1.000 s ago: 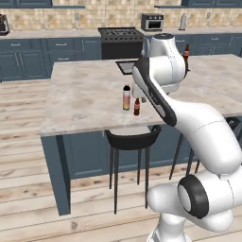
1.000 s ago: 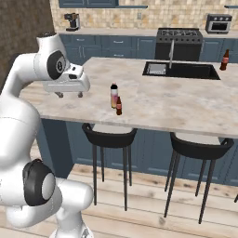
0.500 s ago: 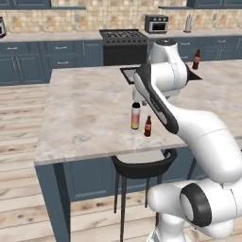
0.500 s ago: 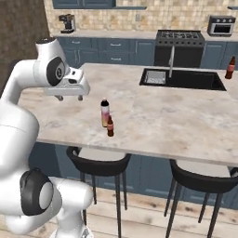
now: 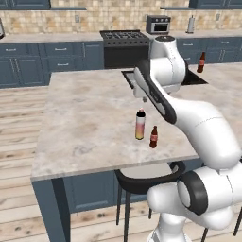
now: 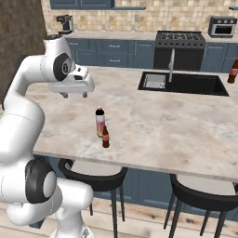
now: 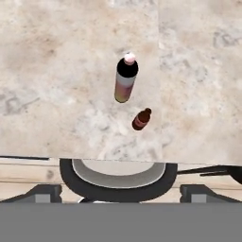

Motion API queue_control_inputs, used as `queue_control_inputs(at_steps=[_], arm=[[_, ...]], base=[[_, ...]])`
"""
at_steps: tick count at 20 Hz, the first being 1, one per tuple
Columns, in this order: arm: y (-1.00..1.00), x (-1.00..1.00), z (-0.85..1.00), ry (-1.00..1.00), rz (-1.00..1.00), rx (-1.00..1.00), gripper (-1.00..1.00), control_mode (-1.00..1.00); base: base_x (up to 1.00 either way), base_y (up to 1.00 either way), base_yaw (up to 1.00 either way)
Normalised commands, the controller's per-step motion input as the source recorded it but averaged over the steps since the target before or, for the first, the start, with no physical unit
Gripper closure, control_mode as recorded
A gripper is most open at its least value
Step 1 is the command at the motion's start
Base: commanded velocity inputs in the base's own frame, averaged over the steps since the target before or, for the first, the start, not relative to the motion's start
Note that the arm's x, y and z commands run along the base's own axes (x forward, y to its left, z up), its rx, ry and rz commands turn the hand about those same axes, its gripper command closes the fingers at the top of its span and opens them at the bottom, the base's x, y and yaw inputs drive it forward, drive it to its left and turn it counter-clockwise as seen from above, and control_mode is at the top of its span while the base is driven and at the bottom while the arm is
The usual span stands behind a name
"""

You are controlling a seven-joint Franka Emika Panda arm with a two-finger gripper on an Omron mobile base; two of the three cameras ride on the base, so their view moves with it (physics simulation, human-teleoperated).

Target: Place the large bottle from the dining counter next to the other large bottle outside the sink, and place the small bottle from the dining counter next to the other small bottle inside the sink.

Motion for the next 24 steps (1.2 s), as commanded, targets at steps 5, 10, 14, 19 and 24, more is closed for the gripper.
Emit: queue_control_inputs(at_steps=[5,10,14,19,24], arm=[[-0.52,0.25,-0.19,0.0,0.07,0.1,-1.0,-1.0],[-0.24,0.22,-0.11,0.0,0.04,0.02,-1.0,-1.0],[-0.03,0.19,0.04,0.13,0.01,0.0,-1.0,-1.0],[0.0,0.38,0.04,0.17,0.0,0.0,-1.0,-1.0],[0.03,0.42,-0.06,0.03,0.0,0.0,-1.0,-1.0]], base=[[0.0,0.0,0.0],[0.0,0.0,0.0],[0.0,0.0,0.0],[0.0,0.0,0.0],[0.0,0.0,0.0]])
